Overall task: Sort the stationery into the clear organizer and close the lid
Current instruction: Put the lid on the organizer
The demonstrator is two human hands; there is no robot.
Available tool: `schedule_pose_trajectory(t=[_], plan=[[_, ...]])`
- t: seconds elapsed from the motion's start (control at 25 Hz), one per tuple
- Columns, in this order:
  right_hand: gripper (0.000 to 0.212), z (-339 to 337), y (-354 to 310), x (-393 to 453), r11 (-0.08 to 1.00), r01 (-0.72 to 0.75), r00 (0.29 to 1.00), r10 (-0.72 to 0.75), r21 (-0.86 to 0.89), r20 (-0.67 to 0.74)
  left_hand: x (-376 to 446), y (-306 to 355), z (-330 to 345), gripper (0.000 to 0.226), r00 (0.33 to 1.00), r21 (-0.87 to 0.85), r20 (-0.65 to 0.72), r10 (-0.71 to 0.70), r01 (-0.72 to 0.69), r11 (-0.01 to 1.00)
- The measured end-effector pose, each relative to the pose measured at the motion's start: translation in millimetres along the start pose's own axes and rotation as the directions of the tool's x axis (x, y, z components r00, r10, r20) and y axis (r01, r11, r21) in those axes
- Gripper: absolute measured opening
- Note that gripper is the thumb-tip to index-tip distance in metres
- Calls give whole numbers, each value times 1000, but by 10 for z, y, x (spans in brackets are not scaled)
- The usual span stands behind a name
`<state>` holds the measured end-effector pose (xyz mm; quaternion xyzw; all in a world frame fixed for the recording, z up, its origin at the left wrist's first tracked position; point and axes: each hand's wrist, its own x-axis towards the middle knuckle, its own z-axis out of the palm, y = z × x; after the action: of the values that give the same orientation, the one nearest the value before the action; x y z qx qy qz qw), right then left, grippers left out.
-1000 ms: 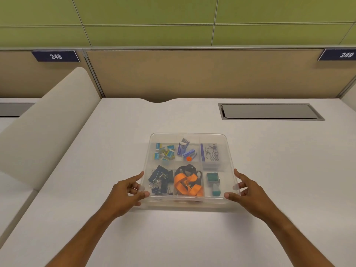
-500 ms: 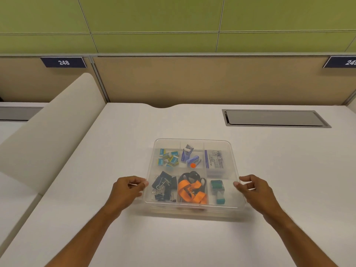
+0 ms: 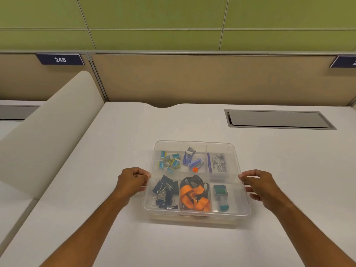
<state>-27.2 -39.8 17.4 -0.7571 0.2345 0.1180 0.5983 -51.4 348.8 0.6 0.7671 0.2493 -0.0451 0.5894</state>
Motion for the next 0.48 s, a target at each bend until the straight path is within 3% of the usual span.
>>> schedule_pose_trajectory(t=[0.28, 0.48], plan=[[20, 166, -258, 325, 994, 59, 998, -56, 88, -33, 336, 193, 137, 7, 998, -93, -44, -49, 44, 995], [22, 323, -409, 676, 987, 29, 994, -12, 156, -104, 689, 377, 272, 5, 995, -166, -49, -87, 78, 983]])
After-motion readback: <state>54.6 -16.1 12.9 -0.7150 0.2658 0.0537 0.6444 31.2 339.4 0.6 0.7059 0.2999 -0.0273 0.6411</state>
